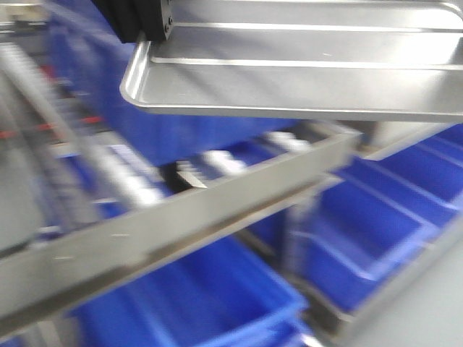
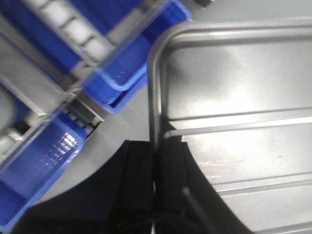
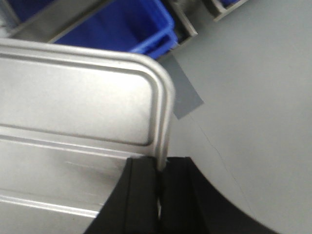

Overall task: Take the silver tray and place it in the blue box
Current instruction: 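Hold the tray raised with both grippers while the base drives away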

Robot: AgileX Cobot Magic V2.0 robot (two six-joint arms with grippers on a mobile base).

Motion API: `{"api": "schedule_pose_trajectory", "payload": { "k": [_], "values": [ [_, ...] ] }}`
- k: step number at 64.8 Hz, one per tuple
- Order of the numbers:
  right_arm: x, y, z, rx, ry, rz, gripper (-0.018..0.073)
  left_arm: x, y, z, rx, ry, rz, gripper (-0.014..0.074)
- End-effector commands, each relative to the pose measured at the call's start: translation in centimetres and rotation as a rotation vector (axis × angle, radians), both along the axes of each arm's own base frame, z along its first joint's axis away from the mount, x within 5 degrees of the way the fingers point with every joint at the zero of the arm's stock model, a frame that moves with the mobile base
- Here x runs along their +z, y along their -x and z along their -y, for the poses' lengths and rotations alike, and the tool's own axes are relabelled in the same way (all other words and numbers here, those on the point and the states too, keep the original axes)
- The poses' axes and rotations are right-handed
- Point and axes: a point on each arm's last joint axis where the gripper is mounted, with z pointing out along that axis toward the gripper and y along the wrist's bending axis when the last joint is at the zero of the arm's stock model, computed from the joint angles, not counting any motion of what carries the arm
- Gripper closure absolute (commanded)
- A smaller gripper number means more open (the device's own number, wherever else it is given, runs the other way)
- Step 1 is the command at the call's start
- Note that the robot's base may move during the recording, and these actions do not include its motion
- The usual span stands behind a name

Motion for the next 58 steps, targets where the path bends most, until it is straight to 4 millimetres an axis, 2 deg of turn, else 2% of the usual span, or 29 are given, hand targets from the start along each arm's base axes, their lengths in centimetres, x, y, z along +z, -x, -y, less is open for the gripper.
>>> {"api": "schedule_pose_trajectory", "payload": {
  "k": [1,58],
  "values": [
    [1.66,0.13,0.56,0.004,0.025,0.094,0.0502,2.18,0.39,-1.04,-0.003,0.011,0.079,0.0694],
    [1.65,0.14,0.56,0.004,0.026,0.093,0.0502,2.18,0.41,-1.03,-0.003,0.012,0.077,0.0694]
  ]
}}
